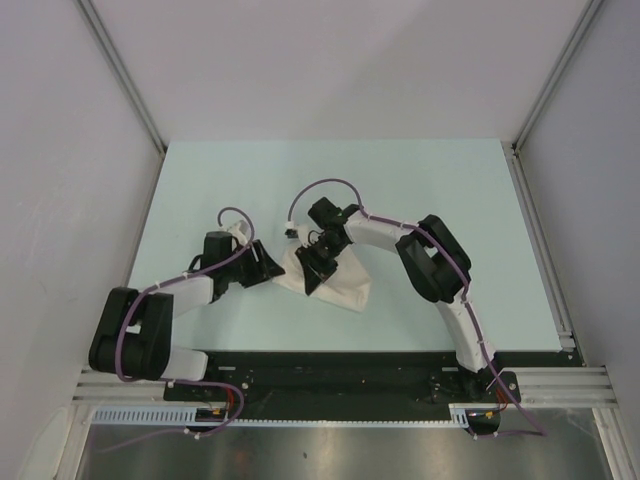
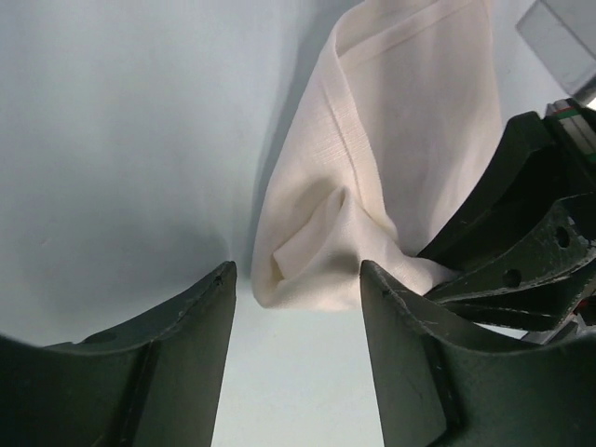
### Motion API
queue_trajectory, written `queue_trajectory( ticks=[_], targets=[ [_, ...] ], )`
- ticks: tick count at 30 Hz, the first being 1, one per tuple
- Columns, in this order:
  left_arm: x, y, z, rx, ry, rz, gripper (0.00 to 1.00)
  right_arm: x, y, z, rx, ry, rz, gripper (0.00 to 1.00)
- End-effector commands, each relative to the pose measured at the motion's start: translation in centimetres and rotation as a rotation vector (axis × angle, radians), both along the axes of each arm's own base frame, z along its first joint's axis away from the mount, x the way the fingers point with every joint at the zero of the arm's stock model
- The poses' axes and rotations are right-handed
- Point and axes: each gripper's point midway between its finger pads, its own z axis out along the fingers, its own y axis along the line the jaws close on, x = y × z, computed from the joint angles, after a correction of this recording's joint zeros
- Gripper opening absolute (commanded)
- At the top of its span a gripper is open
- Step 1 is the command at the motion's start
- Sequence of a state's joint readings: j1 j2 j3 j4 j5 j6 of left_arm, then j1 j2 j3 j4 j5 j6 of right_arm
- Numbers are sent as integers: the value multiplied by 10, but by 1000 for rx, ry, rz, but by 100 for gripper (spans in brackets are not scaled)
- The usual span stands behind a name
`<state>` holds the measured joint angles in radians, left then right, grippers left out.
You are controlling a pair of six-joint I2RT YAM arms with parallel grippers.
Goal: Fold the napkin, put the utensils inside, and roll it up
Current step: Roll the napkin with the utensil
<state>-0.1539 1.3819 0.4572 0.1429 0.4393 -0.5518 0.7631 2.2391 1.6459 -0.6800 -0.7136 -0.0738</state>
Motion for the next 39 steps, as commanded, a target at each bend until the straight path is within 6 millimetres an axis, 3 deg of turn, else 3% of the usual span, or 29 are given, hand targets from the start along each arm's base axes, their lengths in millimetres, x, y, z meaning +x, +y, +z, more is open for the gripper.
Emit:
queue_trajectory(
  ticks=[1,9,15,16,19,21,22,24,25,27,28,29,30,32,33,34,39],
  targets=[
    [13,-8,7,-43,-48,-30,62,-29,-3,-24,-52,151,23,25],
    [20,-13,-2,-69,-24,-39,60,-27,-5,-27,-49,178,20,26],
    [20,-16,-8,-84,-1,-44,23,-22,-6,-25,-47,168,12,28],
    [19,-16,-9,-86,8,-43,13,-20,-6,-24,-47,158,8,30],
    [18,-15,-11,-78,19,-44,1,-6,-5,-11,-56,68,-25,45],
    [20,-15,-9,-74,17,-44,0,14,-9,-4,-88,-51,-83,51],
    [19,-15,-10,-71,25,-46,0,22,-7,17,-58,-115,-99,54],
    [21,-14,-8,-64,26,-46,0,36,-6,33,-30,-227,-137,59],
    [19,-13,-10,-58,45,-45,0,41,-5,56,7,-294,-151,60],
    [21,-12,-12,-43,59,-42,0,51,1,70,17,-427,-177,63],
    [19,-12,-13,-41,76,-42,0,48,-3,69,2,-471,-171,64],
    [20,-12,-13,-41,77,-40,0,40,4,83,22,-535,-160,66],
    [20,-11,-14,-39,83,-36,0,50,5,86,15,-626,-190,69],
    [20,-11,-16,-37,102,-35,0,39,0,73,-11,-689,-163,70],
    [20,-11,-17,-36,109,-33,0,37,7,80,7,-742,-167,70],
    [19,-10,-19,-33,122,-30,0,29,4,69,-8,-743,-149,70],
    [21,-11,-21,-28,139,-32,0,11,17,58,3,-761,-98,67]
  ],
)
